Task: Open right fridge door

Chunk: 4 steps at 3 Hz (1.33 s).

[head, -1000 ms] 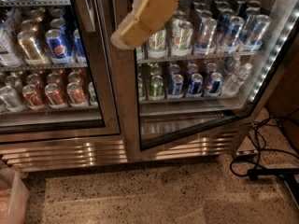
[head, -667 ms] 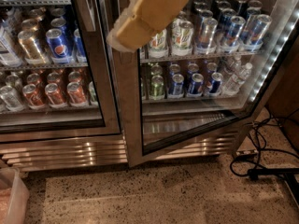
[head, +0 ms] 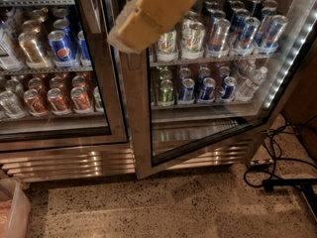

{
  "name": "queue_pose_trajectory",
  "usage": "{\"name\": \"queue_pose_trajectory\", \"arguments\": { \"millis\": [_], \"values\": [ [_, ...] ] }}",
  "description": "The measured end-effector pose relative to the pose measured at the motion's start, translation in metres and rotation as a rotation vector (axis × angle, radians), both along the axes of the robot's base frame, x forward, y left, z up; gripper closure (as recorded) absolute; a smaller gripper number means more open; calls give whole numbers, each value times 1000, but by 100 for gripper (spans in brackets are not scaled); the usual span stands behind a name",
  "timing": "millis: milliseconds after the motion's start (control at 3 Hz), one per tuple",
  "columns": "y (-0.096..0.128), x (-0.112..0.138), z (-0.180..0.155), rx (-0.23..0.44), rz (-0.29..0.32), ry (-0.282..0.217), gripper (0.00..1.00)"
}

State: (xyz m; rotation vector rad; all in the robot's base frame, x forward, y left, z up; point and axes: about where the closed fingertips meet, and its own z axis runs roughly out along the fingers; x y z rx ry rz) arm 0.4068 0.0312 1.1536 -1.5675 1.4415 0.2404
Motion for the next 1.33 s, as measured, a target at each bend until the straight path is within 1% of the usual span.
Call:
{"name": "queue_pose_trajectory", "arguments": {
  "millis": [1333],
  "values": [
    [0,0,0,0,0,0,0]
  ]
}}
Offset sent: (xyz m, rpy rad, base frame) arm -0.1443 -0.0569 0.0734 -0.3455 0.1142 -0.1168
